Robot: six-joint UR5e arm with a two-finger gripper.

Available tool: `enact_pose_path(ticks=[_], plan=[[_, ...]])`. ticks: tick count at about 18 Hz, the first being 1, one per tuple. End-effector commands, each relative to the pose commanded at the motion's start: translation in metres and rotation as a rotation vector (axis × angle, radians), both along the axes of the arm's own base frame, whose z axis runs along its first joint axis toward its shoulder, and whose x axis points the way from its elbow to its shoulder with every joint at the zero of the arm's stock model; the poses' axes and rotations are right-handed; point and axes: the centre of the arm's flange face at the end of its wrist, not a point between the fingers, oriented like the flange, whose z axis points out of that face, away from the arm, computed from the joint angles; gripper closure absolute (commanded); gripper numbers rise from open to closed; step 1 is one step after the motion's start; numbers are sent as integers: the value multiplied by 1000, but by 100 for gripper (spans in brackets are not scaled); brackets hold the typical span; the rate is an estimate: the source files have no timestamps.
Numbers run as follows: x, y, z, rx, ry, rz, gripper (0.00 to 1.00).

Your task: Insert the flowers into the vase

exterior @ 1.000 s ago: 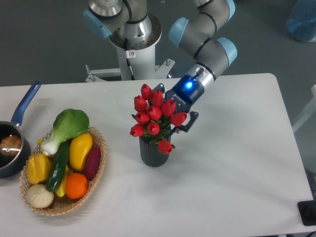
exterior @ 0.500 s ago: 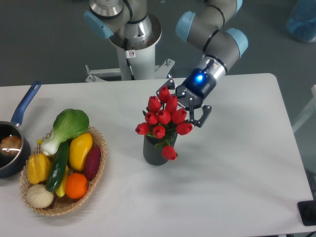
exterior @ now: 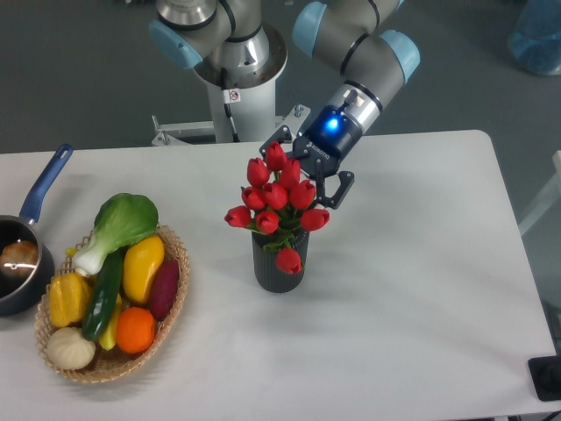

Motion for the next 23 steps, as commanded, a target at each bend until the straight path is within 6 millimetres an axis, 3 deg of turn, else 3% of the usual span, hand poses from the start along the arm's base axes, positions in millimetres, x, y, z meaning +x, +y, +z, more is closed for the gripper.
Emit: enact_pose_path(ticks=[9,16,19,23], plan=[[-18,-8,19,-2,49,25,0],[-44,-41,63,-85,202,95,0],[-45,-46,78,-118,251,106,0],[-71,-56,110,-263,371,133,0]])
